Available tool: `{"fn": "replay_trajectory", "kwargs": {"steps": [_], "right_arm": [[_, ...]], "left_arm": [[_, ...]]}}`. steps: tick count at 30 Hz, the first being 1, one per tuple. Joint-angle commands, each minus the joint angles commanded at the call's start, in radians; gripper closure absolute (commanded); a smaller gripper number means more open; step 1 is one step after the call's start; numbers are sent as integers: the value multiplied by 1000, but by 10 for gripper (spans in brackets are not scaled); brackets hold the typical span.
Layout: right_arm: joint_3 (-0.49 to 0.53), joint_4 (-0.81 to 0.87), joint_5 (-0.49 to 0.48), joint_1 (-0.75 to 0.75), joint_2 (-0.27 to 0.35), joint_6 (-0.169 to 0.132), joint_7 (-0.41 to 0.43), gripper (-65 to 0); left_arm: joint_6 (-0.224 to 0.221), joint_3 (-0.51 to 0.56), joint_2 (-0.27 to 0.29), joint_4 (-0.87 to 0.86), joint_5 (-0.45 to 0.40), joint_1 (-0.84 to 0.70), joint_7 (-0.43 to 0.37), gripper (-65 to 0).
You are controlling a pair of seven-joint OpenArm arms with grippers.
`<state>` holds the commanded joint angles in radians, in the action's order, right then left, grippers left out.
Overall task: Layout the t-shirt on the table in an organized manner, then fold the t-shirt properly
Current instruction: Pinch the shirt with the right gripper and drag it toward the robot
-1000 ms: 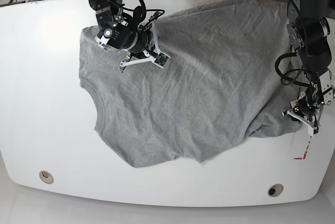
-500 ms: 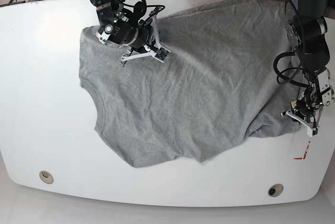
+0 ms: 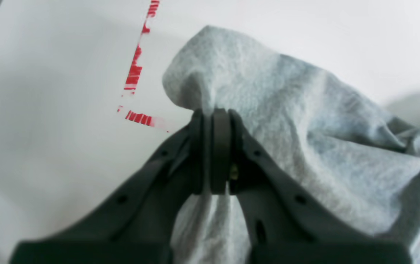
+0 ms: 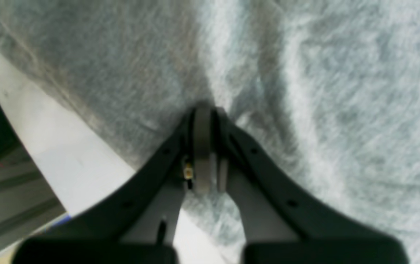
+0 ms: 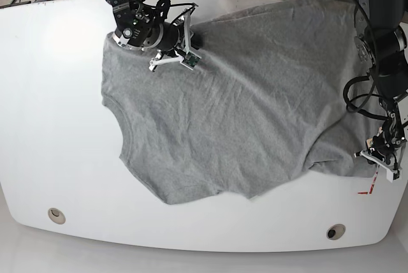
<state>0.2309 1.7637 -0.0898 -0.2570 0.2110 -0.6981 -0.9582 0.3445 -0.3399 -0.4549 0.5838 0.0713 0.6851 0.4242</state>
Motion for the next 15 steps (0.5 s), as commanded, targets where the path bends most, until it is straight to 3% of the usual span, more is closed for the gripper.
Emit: {"fn": "replay_trajectory", "kwargs": {"steps": [6, 15], "right_arm": [[-71, 5, 0, -29, 6, 0, 0, -22], [-84, 5, -2, -68, 80, 0, 2, -22]], "left_arm": [[3, 2, -3, 3, 0, 0, 0, -17], [5, 2, -17, 5, 0, 14, 0, -18]]}}
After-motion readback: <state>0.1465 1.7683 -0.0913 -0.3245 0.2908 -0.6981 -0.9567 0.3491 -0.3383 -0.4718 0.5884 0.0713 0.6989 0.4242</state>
